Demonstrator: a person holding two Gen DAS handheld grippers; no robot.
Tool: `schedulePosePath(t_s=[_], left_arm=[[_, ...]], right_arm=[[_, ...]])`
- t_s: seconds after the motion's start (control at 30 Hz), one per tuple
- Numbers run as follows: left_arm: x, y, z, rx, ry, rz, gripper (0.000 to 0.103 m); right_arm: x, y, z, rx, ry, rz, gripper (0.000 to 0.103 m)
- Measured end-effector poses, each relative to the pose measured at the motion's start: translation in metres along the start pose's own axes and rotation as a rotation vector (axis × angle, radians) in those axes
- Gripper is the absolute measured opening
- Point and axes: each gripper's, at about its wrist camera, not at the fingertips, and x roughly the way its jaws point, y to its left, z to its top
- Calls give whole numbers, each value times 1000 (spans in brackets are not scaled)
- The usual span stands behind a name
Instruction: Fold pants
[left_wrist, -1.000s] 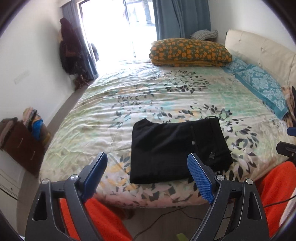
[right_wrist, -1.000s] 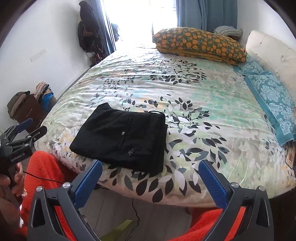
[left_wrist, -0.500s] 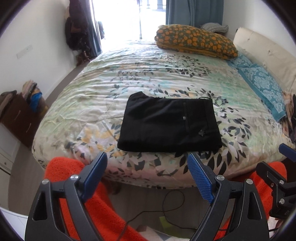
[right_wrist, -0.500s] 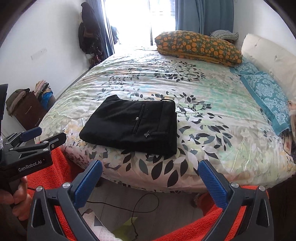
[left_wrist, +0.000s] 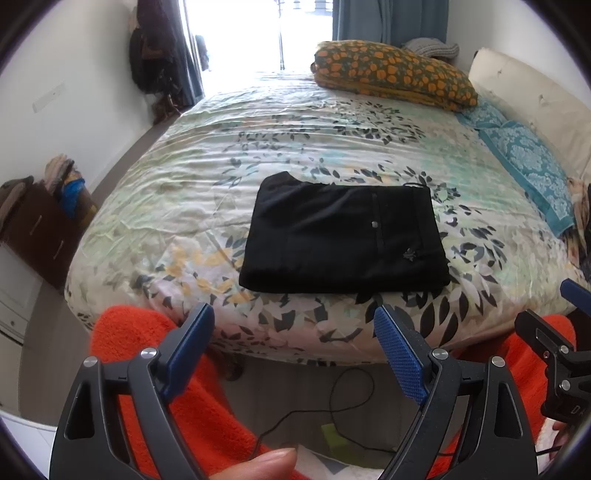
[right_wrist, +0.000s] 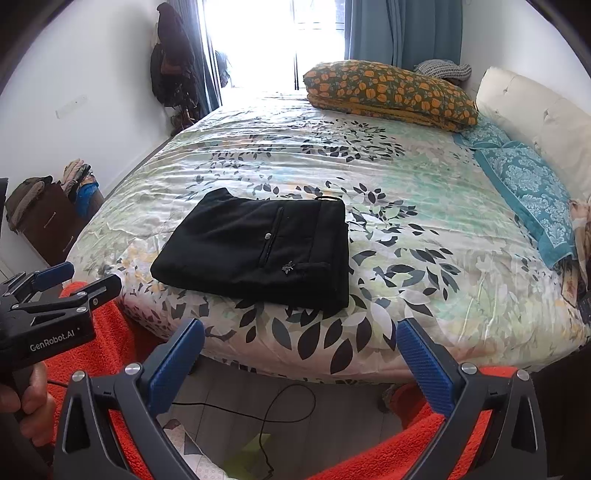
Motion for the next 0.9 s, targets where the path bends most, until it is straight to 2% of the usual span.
schedulePosePath(t_s=[0.3, 0.47, 0.9], left_arm=[[-2, -8, 1, 56, -1, 1, 97], [-1, -13, 1, 69, 5, 0, 97], [-6, -11, 1, 58, -3, -57, 97]], right_arm=[[0, 8, 4, -25, 10, -9, 103], [-2, 8, 3, -27, 13, -6, 103], [1, 11, -3, -35, 32, 20, 103]])
